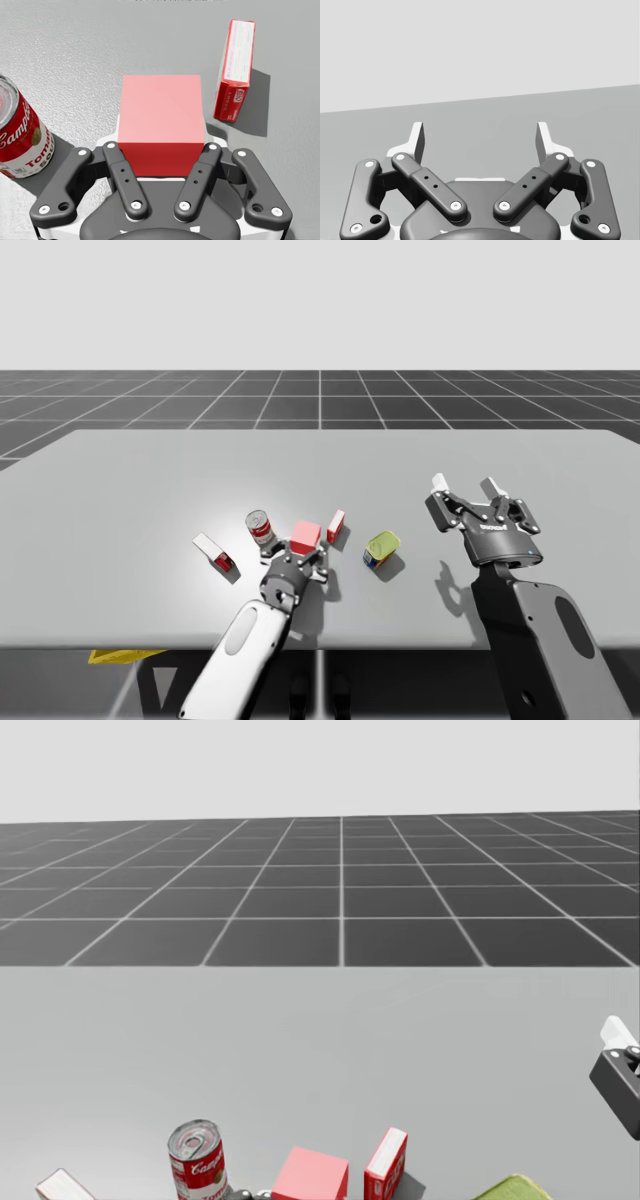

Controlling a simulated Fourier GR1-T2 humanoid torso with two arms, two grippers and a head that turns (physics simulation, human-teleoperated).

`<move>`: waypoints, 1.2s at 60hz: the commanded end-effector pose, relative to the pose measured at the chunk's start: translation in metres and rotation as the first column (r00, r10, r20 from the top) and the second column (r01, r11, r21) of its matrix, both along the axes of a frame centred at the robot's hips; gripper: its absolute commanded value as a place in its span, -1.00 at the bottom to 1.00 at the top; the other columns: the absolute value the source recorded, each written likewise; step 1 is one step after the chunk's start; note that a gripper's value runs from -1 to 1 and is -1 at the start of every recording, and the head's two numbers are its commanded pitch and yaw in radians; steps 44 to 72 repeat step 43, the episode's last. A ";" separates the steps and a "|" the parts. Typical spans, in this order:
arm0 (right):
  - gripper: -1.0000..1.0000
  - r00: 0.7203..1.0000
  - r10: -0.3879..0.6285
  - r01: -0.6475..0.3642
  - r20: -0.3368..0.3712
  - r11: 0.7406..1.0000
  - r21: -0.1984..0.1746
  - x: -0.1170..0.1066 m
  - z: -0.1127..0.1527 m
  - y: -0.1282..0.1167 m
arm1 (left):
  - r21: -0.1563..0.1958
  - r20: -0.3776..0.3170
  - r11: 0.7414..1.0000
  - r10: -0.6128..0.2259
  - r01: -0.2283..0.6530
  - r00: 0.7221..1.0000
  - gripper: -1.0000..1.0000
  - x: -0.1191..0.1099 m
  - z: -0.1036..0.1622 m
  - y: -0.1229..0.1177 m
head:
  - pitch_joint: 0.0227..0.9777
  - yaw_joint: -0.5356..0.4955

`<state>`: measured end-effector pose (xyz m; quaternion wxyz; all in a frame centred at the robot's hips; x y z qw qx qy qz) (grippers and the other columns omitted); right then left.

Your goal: Find the red cube and pick it up.

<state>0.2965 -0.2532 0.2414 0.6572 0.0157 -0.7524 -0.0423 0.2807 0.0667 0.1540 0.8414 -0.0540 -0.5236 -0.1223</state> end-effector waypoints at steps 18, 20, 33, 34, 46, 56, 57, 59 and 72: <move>-1.00 1.000 0.023 -0.023 0.005 1.000 0.001 0.000 -0.001 -0.001 | 0.006 0.146 0.991 -0.133 0.133 0.980 1.00 -0.003 0.075 -0.004 | -0.15 0.14; -1.00 1.000 0.026 -0.026 0.007 1.000 -0.001 0.000 -0.001 -0.001 | 0.006 0.159 0.991 -0.132 0.133 0.979 1.00 -0.003 0.080 -0.003 | -0.15 0.14; -1.00 0.999 0.049 -0.049 0.004 0.999 -0.013 -0.003 -0.002 -0.002 | -0.004 0.281 0.994 -0.104 0.109 0.954 1.00 0.002 0.131 0.004 | -0.15 0.13; -1.00 0.999 0.050 -0.050 0.004 0.999 -0.014 -0.003 -0.002 -0.002 | -0.006 0.288 0.994 -0.102 0.109 0.952 1.00 0.002 0.134 0.005 | -0.15 0.13; -1.00 0.999 0.053 -0.053 -0.003 0.999 -0.013 -0.003 -0.001 -0.003 | -0.043 0.375 0.993 -0.083 0.107 0.923 1.00 -0.001 0.178 0.010 | -0.16 0.13; -1.00 0.999 0.053 -0.053 -0.003 0.999 -0.013 -0.003 -0.001 -0.003 | -0.043 0.375 0.993 -0.083 0.107 0.923 1.00 -0.001 0.178 0.010 | -0.16 0.13; -1.00 0.999 0.053 -0.053 -0.003 0.999 -0.013 -0.003 -0.001 -0.003 | -0.043 0.375 0.993 -0.083 0.107 0.923 1.00 -0.001 0.178 0.010 | -0.16 0.13; -1.00 0.999 0.053 -0.053 -0.003 0.999 -0.013 -0.003 -0.001 -0.003 | -0.043 0.375 0.993 -0.083 0.107 0.923 1.00 -0.001 0.178 0.010 | -0.16 0.13; -1.00 0.999 0.053 -0.053 -0.003 0.999 -0.013 -0.003 -0.001 -0.003 | -0.043 0.375 0.993 -0.083 0.107 0.923 1.00 -0.001 0.178 0.010 | -0.16 0.13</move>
